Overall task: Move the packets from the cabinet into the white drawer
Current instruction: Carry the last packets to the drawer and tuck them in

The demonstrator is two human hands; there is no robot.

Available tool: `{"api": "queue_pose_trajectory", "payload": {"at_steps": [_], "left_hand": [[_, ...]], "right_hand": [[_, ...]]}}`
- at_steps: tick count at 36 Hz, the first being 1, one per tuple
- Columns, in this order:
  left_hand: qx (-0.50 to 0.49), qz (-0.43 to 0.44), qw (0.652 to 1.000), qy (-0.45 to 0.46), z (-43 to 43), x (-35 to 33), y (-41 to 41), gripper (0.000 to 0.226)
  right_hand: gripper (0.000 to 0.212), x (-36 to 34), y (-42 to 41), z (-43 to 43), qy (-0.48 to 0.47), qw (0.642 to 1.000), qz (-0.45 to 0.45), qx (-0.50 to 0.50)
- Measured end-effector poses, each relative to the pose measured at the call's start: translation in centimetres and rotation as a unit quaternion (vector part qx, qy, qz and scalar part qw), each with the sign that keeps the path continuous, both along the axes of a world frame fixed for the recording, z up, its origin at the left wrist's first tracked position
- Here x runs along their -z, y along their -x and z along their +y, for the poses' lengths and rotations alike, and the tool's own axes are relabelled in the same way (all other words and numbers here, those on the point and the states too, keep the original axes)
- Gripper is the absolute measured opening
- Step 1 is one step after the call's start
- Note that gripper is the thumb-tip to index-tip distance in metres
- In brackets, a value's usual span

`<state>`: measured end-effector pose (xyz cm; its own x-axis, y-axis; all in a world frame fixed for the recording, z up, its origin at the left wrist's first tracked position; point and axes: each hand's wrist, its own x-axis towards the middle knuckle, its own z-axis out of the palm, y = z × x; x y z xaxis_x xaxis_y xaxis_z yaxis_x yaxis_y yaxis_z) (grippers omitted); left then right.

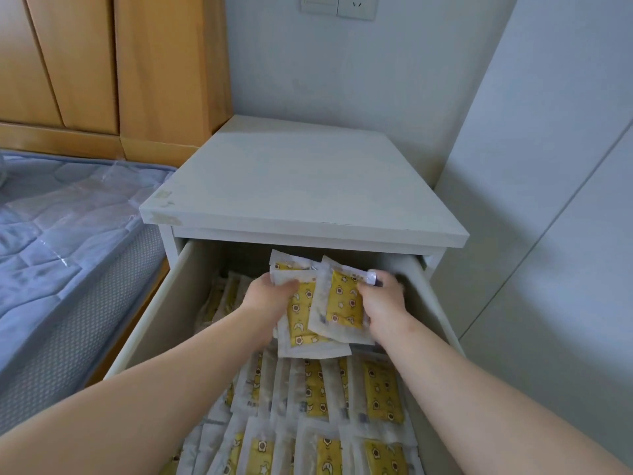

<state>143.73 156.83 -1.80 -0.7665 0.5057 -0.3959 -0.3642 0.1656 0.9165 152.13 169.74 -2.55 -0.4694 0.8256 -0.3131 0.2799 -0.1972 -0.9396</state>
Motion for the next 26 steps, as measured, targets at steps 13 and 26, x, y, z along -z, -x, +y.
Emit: {"api": "queue_pose_trajectory", "payload": {"at_steps": [13,26], "left_hand": [[-0.024,0.072,0.990,0.121,7.0,2.4,-1.2,0.017],[0.031,0.043,0.979,0.197,9.3,4.8,0.3,0.056]], "right_hand": [[0.050,3.2,-0.2,1.4,-0.174,0.959,-0.131,-0.181],[0.041,6.4,0.3,2.2,-0.207,0.901,-0.271,-0.269]]}}
